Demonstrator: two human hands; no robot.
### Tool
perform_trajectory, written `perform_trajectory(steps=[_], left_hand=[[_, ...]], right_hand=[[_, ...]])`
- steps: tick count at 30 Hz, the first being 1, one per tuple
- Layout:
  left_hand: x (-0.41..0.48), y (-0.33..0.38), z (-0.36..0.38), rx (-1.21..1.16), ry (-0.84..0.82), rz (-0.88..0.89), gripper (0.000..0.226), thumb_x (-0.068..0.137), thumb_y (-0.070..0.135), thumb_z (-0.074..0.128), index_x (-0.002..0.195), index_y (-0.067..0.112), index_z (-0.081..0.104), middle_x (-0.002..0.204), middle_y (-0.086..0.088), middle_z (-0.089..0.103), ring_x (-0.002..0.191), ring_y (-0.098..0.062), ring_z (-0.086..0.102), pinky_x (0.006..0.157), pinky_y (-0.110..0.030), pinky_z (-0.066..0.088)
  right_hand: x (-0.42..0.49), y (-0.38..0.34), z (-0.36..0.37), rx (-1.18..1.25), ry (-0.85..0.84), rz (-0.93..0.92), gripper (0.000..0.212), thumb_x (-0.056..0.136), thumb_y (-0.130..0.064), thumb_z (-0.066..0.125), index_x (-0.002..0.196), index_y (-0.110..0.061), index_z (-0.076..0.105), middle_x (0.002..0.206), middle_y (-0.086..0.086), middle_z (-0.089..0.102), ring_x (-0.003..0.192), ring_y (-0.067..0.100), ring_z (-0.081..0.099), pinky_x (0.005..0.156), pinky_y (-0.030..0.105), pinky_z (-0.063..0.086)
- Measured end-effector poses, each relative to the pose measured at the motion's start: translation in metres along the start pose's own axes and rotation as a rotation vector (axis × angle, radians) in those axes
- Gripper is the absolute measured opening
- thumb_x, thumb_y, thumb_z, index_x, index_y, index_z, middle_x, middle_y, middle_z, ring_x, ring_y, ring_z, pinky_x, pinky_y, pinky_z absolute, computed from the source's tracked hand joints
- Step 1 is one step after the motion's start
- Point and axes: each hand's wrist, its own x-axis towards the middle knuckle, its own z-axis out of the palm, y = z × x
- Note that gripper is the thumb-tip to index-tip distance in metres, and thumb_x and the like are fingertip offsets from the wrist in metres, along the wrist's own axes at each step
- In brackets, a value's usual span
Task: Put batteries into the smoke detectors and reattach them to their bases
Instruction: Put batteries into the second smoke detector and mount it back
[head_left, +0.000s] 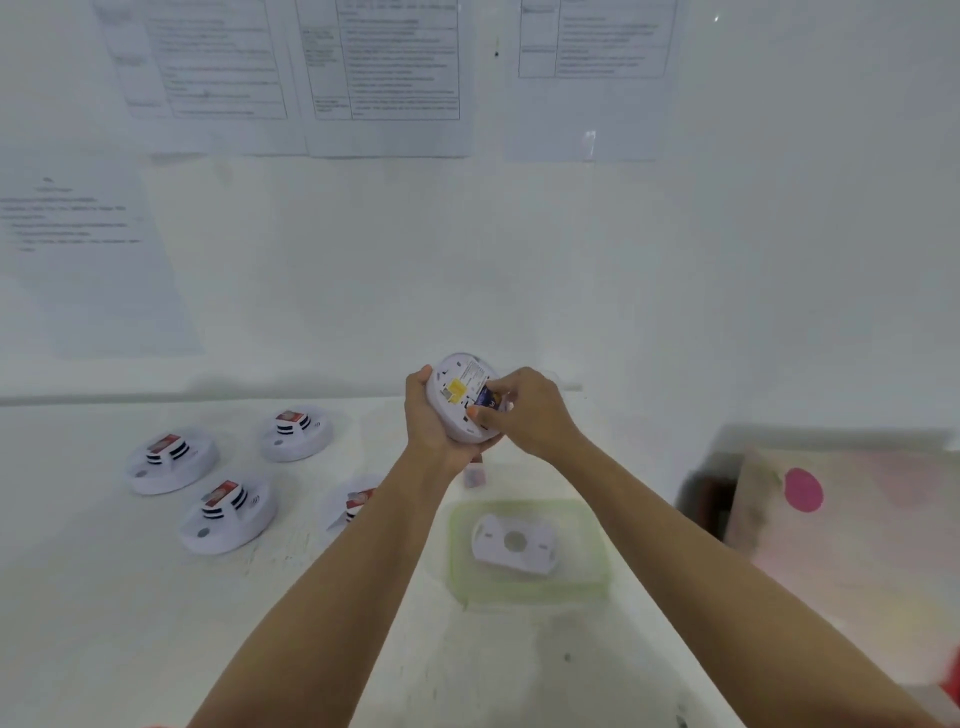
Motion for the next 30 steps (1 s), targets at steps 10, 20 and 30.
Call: perform_trajectory(steps=[10,20,30], left_hand=[[0.024,-0.002,0.010,-0.042,0.047,0.024,0.042,0.083,0.051,0.033,0.090,0.014,0.053,0.088,-0.008,0.049,0.081,-0.021,0.047,0.075,-0.032,0.038],[0.037,0.005,0.003,0.027,0.080,0.031,0.033,0.084,0.046,0.033,0.076,0.016,0.045,0.077,-0.002,0.039,0.070,-0.015,0.038,0.067,-0.027,0.029],[0.035,0.022,-0.002,0.079,0.105,0.020,0.035,0.085,0.048,0.031,0.076,0.016,0.044,0.077,-0.004,0.036,0.069,-0.016,0.036,0.065,-0.027,0.029]], right_hand=[[0.046,0.035,-0.003,0.214,-0.168,0.077,0.045,0.069,-0.022,0.081,0.104,0.000,0.063,0.091,0.003,0.058,0.077,0.011,0.049,0.065,0.014,0.040],[0.063,0.049,0.016,0.328,-0.206,0.125,0.038,0.067,-0.017,0.083,0.094,0.001,0.064,0.087,0.010,0.062,0.074,0.015,0.052,0.071,0.028,0.046],[0.069,0.042,0.017,0.297,-0.231,0.038,0.040,0.064,-0.007,0.083,0.099,-0.002,0.065,0.085,0.005,0.063,0.076,0.017,0.058,0.077,0.026,0.052]])
